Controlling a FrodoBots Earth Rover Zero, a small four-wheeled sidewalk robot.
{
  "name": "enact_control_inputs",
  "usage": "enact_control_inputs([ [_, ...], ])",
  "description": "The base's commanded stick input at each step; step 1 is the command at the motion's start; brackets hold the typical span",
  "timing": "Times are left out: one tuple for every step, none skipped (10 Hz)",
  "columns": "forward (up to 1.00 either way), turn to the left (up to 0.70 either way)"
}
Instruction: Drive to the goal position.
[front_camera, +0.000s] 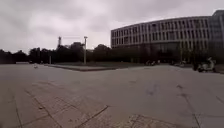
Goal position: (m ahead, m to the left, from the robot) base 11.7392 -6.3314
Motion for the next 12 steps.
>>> enact_control_inputs([
  [0.70,0.00],
  [0.70,0.00],
  [0.70,0.00],
  [0.70,0.00],
  [0.70,0.00],
  [0.70,0.00],
  [0.70,0.00],
  [0.70,0.00],
  [0.70,0.00],
  [0.70,0.00],
  [0.70,0.00],
  [0.70,0.00],
])
